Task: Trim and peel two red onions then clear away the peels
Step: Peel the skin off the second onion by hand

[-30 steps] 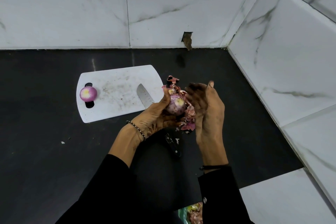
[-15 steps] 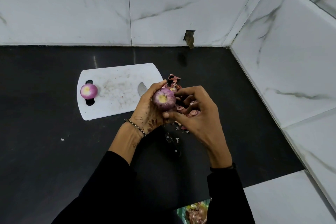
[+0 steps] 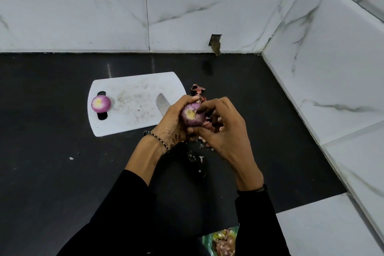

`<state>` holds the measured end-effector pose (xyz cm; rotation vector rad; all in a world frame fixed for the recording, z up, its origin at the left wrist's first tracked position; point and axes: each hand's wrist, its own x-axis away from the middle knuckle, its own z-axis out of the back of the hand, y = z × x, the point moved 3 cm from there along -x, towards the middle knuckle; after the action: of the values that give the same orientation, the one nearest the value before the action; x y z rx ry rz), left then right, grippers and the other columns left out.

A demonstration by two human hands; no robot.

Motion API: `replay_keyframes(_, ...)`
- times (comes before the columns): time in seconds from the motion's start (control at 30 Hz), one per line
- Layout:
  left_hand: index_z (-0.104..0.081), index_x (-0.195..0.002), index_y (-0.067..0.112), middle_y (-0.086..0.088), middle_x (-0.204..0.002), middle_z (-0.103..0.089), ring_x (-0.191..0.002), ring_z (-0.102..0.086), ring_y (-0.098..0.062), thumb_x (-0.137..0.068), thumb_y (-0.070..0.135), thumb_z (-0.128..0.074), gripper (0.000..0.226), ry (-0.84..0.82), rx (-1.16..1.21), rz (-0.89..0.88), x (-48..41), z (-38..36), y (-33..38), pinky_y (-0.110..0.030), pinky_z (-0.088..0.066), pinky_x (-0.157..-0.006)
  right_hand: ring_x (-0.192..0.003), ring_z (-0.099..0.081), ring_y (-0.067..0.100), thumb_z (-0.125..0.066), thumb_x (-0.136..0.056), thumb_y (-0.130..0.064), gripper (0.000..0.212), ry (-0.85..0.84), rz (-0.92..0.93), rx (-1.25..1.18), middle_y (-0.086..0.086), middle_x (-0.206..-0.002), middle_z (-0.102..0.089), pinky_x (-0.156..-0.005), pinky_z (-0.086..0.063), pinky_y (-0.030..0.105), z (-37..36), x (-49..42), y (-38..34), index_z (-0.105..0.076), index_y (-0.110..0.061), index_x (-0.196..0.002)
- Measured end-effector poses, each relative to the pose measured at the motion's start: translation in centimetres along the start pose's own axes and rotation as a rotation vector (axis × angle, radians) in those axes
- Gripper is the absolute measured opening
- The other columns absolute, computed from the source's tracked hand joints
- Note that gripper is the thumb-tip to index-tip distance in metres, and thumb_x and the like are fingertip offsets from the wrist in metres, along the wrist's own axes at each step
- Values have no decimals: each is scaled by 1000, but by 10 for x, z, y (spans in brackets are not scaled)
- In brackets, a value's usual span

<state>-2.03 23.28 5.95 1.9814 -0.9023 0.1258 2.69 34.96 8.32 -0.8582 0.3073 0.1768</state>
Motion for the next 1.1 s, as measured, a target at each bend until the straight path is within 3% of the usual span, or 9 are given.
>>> replay_keyframes(0.2,-55,-70,14,0,-52,-55,-33,-44,-9,-98,34,-41,37,90,-93,27,-3,-5,1,-19,-24,-46,-98,-51,-9,-87,-74,-14,35,-4,15,23,-24,-104,-47,-76,-45,7,-2,2,5,-63,-20,-99)
replay_keyframes(0.37,-60,-55,18,-3,-55,-49,-36,-34,-11,-93,42,-49,46,148,-91,51,-7,4,-2,-20,-25,-47,-90,-56,7,-84,-79,-11,24,32,19,67,-16,-98,-51,-67,-50,22,-11,8,14,-61,-18,-80)
replay_keyframes(0.47,-58,-67,15,-5,-64,-52,-34,-38,-10,-92,40,-51,37,176,-72,57,-8,6,-2,-16,-29,-44,-85,-54,7,-87,-75,-20,34,47,-34,19,-13,-94,-52,-64,-44,12,-9,7,12,-55,-19,-86)
replay_keyframes(0.57,-56,-72,14,-5,-67,-50,-34,-38,-9,-92,40,-50,34,161,-81,57,-9,5,-3,-17,-27,-44,-81,-53,9,-88,-74,-23,42,38,-54,1,-12,-97,-54,-62,-45,12,-6,5,8,-53,-25,-97)
replay_keyframes(0.8,-57,-63,16,-2,-53,-51,-32,-37,-10,-91,37,-52,36,253,-182,37,-11,8,0,-15,-29,-40,-84,-50,-6,-88,-74,-16,38,24,-16,-3,-8,-102,-55,-68,-43,8,-7,6,4,-63,-16,-103)
replay_keyframes(0.93,-56,-60,17,-2,-52,-51,-33,-39,-11,-89,37,-57,36,316,-220,19,-10,8,0,-19,-31,-44,-84,-50,-4,-88,-73,-15,35,17,-18,1,-10,-100,-55,-71,-43,8,-8,5,6,-64,-15,-99)
replay_keyframes(1.03,-57,-45,19,-4,-51,-48,-34,-36,-11,-88,41,-57,48,301,-227,50,-11,10,-1,-20,-27,-46,-92,-53,5,-85,-77,-11,23,6,-5,34,-8,-97,-54,-77,-51,19,-12,7,8,-64,-11,-86)
replay_keyframes(1.1,-56,-46,19,-5,-52,-48,-34,-36,-11,-88,41,-58,48,309,-223,56,-11,11,-2,-21,-26,-48,-93,-54,8,-84,-78,-12,23,12,-25,27,-8,-96,-54,-77,-54,25,-14,9,9,-62,-11,-83)
